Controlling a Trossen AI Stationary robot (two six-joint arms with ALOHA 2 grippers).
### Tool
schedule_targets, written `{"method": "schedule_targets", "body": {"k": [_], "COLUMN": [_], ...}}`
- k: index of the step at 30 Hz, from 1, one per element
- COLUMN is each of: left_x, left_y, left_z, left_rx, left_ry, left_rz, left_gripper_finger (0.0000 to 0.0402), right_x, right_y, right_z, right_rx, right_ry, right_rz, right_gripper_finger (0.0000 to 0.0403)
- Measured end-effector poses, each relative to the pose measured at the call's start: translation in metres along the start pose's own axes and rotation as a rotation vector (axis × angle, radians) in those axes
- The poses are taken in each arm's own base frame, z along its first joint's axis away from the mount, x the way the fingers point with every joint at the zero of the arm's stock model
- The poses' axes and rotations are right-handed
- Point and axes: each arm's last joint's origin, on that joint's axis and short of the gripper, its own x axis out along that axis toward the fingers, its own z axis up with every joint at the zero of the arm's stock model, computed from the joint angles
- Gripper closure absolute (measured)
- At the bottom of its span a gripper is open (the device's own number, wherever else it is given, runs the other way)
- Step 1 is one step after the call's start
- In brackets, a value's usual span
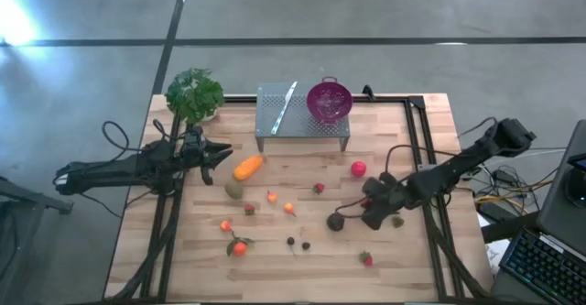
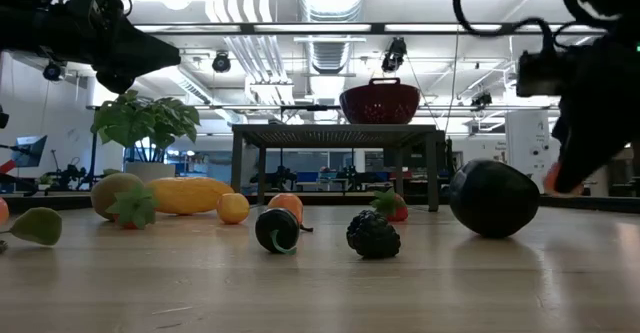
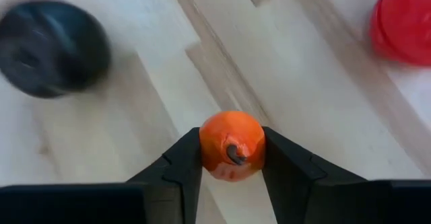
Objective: Pick & Place Fruit
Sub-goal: Put the orange pear into the violet strainer bowl on the shelf
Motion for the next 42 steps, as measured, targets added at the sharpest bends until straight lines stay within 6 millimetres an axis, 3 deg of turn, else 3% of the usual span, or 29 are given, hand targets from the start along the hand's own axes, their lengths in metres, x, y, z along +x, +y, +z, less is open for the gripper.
{"method": "schedule_targets", "body": {"k": [11,21,29,35,42], "left_x": [0.0,0.0,0.0,0.0,0.0], "left_y": [0.0,0.0,0.0,0.0,0.0], "left_z": [0.0,0.0,0.0,0.0,0.0], "left_rx": [0.0,0.0,0.0,0.0,0.0], "left_ry": [0.0,0.0,0.0,0.0,0.0], "left_rz": [0.0,0.0,0.0,0.0,0.0], "left_gripper_finger": [0.0305,0.0305,0.0305,0.0305,0.0305], "right_x": [-0.039,-0.085,-0.114,-0.124,-0.123], "right_y": [-0.01,-0.029,-0.051,-0.065,-0.086], "right_z": [0.045,0.108,0.162,0.204,0.25], "right_rx": [-0.062,-0.201,-0.26,-0.303,-0.33], "right_ry": [-0.204,-0.362,-0.369,-0.331,-0.265], "right_rz": [0.086,0.033,-0.069,-0.101,-0.148], "right_gripper_finger": [0.0269,0.0269,0.0273,0.0277,0.0265]}}
